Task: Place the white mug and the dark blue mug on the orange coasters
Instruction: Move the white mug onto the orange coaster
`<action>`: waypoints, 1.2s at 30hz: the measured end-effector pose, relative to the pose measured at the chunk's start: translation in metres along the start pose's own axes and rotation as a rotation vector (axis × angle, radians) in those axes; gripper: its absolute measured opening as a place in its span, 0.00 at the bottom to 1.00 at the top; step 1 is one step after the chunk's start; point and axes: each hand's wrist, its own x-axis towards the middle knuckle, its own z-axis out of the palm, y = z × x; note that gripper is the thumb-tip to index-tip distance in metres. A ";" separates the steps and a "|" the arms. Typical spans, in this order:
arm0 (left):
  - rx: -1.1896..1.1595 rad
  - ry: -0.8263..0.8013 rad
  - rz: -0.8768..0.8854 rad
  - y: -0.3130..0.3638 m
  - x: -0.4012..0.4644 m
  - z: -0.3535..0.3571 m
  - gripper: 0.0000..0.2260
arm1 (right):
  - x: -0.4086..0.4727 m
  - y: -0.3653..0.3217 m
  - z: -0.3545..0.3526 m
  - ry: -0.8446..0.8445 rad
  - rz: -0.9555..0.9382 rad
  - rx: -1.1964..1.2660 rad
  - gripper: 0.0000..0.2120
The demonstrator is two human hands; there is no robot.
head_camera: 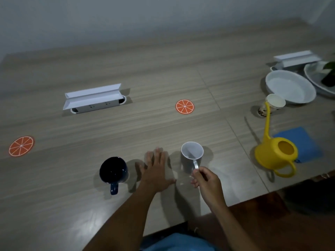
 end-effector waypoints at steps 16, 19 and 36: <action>0.055 -0.238 -0.001 -0.022 0.062 -0.015 0.70 | 0.075 -0.032 0.009 0.052 -0.025 0.034 0.05; 0.018 -0.228 0.002 -0.023 0.060 -0.015 0.70 | 0.102 -0.040 0.014 0.075 -0.016 0.077 0.05; 0.034 -0.107 -0.034 -0.021 0.061 -0.005 0.68 | 0.235 -0.090 0.028 0.167 -0.176 0.165 0.05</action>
